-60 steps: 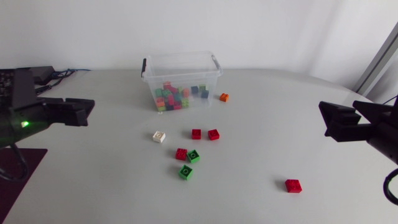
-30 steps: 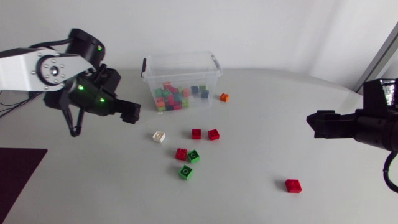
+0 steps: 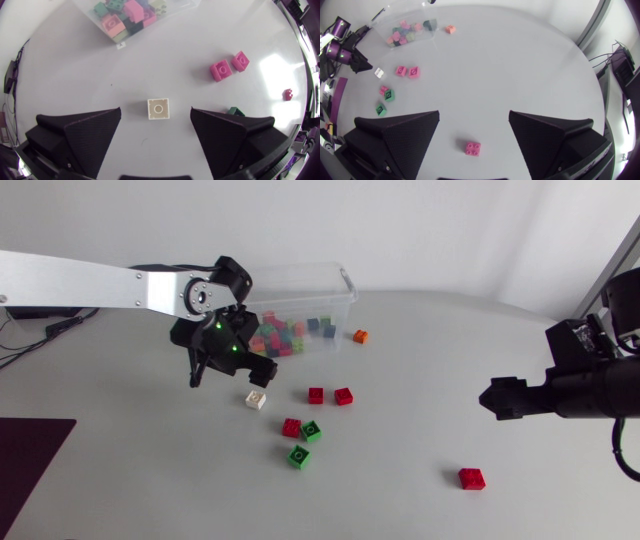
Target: Place the duplo bricks in the container
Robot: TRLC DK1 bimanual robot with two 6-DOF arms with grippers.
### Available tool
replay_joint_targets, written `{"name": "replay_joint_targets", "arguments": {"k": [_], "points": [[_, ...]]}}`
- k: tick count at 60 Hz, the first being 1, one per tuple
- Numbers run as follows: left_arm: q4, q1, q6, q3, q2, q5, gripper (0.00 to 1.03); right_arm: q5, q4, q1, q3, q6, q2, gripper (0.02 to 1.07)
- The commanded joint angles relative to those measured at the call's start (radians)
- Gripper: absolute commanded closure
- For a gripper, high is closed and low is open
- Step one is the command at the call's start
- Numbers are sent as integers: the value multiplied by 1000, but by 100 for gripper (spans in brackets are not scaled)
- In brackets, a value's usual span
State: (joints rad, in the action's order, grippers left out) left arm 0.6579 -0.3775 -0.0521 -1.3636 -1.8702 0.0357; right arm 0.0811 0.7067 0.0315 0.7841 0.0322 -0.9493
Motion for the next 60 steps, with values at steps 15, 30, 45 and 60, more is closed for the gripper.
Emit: {"name": "replay_joint_targets", "arguments": {"k": [15,30,45,60], "points": [[36,-21,8,-109,-144,10,20,171,34,-58,-22,60,-6,7],[78,2,-3,-134,-214,10,32,169,76,-59,-17,103,-46,7],[68,15,-8,-143,-245,9,44,163,86,-53,-40,124,-75,10],[65,9,-11,-154,-277,9,65,146,114,-50,-55,123,-112,16]]}}
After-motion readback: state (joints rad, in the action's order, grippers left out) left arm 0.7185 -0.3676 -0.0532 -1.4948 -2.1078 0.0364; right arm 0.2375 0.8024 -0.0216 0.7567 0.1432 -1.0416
